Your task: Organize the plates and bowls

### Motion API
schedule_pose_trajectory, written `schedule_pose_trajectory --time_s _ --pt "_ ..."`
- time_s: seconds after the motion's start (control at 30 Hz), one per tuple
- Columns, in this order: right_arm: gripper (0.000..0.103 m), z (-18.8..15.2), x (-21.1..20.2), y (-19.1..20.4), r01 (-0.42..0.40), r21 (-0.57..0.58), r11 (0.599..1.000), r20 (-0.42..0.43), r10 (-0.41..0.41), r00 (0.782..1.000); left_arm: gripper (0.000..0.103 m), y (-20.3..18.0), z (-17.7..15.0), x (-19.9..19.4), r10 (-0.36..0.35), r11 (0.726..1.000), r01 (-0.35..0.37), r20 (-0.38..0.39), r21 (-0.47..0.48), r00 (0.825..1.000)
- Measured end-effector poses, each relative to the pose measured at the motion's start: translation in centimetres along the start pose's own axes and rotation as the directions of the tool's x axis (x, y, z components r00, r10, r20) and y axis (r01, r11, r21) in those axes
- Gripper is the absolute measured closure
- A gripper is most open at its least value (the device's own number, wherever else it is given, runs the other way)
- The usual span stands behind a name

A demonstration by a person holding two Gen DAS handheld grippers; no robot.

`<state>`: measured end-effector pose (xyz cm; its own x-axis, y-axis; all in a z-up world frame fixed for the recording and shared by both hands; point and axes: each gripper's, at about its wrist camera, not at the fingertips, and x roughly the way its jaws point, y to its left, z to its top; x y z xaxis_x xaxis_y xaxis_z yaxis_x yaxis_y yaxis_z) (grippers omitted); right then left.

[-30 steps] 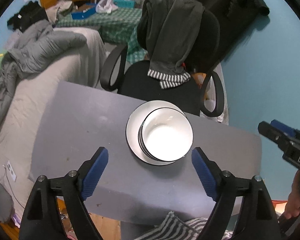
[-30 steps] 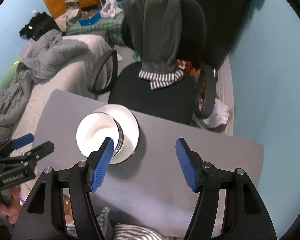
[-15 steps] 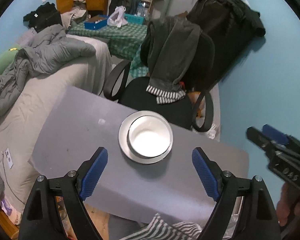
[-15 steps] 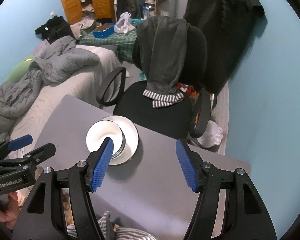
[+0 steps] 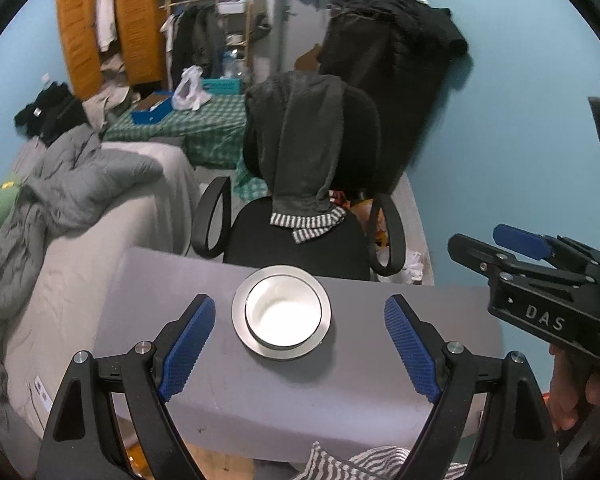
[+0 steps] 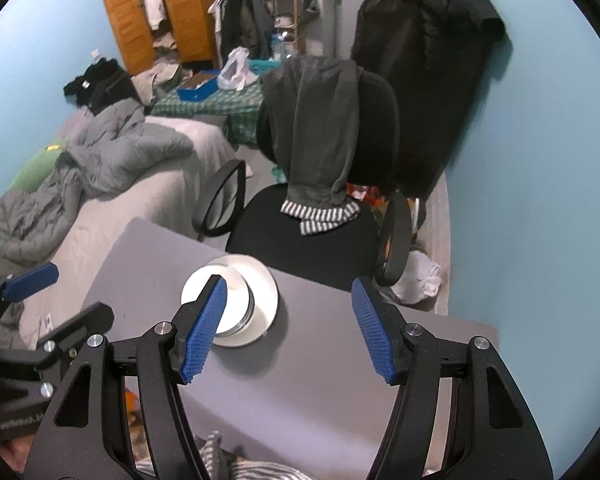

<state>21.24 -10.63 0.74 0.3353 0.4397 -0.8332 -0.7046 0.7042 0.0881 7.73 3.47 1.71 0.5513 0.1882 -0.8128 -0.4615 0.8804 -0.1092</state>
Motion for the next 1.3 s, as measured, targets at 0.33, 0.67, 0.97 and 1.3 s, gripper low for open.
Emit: schedule_pose_trajectory --time_s 0.33,0.67,0.97,1.3 --pt "0.039 0.1 -0.4 1.2 0.042 0.062 0.997 0.007 -0.043 0.999 0.008 0.7 0.6 -0.7 -0.010 0.996 0.007 0.036 0.084 0.999" --pt "0.039 0.0 -0.4 2.4 0.075 0.095 0.993 -0.007 -0.074 0.997 0.008 2.1 1.3 -0.9 -0.015 0.993 0.008 0.058 0.115 0.998" --pt "0.039 0.2 -0.1 2.7 0.089 0.099 0.991 -0.017 -0.087 0.996 0.008 2.9 1.8 -0.1 -0.027 0.993 0.025 0.019 0.111 0.999" --pt "0.039 -0.1 0.4 3.2 0.101 0.088 0.991 -0.032 -0.099 0.995 0.008 3.9 1.6 0.0 -0.024 0.996 0.023 0.009 0.082 1.000"
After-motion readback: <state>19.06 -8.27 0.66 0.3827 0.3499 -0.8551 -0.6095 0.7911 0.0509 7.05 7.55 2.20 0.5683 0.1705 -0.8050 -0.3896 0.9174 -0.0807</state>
